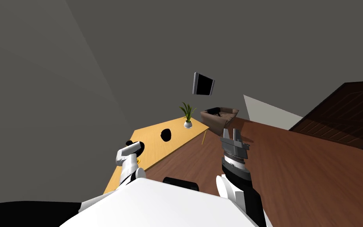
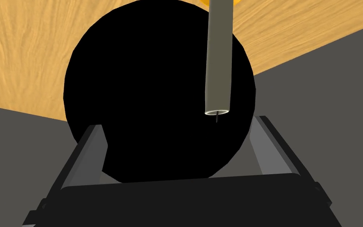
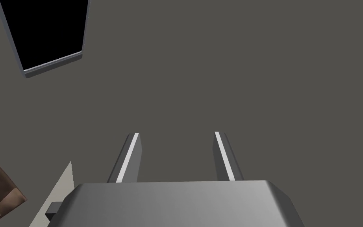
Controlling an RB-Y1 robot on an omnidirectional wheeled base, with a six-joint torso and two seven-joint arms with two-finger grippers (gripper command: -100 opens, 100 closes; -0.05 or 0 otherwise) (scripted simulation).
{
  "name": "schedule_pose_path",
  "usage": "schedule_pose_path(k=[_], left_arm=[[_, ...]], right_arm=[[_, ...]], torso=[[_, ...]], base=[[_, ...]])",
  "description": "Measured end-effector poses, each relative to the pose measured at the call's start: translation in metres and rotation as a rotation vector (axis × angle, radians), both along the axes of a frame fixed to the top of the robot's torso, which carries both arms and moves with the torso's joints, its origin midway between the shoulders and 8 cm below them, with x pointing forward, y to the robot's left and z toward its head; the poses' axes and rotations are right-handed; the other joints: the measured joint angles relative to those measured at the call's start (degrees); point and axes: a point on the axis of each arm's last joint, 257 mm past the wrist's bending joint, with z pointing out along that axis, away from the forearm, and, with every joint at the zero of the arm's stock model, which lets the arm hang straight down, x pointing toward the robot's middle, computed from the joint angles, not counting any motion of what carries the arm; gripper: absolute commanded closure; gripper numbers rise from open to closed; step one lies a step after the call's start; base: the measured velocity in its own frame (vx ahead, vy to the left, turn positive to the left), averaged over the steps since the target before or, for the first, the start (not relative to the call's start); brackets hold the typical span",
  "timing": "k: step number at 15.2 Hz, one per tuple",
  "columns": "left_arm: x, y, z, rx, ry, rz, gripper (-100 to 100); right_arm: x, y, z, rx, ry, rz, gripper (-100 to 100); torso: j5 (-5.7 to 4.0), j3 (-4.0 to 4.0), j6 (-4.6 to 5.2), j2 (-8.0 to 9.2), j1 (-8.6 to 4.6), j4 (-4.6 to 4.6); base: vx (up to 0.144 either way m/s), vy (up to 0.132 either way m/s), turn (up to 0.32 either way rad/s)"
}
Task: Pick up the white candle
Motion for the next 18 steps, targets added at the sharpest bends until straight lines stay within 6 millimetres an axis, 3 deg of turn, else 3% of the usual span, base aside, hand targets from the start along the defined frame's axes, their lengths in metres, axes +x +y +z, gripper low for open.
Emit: schedule_pose_path(k=[3,5,9,12,15,18], left_arm=[[-0.018,0.008,-0.006,-0.010,0.017,0.027,-100],[-0.015,0.012,-0.004,-0.005,-0.001,0.028,-100],[-0.038,0.023,-0.010,-0.009,0.016,0.050,-100],[-0.042,0.028,-0.009,-0.003,0.006,0.049,-100],[-0.064,0.033,-0.018,-0.012,0.025,0.069,-100],[-0.066,0.036,-0.021,-0.009,0.019,0.069,-100]], right_arm=[[0.000,0.000,0.000,0.000,0.000,0.000,0],[0.000,0.000,0.000,0.000,0.000,0.000,0],[0.000,0.000,0.000,0.000,0.000,0.000,0],[0.000,0.000,0.000,0.000,0.000,0.000,0],[0.000,0.000,0.000,0.000,0.000,0.000,0],[0.000,0.000,0.000,0.000,0.000,0.000,0]], torso=[[0.03,0.02,0.01,0.04,0.13,0.01],[0.00,-0.01,0.06,-0.02,-0.03,0.01],[0.02,0.02,-0.01,0.03,0.11,0.00],[0.00,-0.01,0.02,-0.03,-0.03,0.00],[0.03,0.02,-0.01,0.04,0.11,0.01],[0.00,-0.02,0.03,-0.04,-0.04,0.00]], base=[[0.005,-0.014,-0.048],[0.025,-0.050,-0.130],[0.011,-0.019,-0.028],[0.021,-0.040,-0.080],[0.008,-0.014,-0.037],[0.023,-0.042,-0.087]])
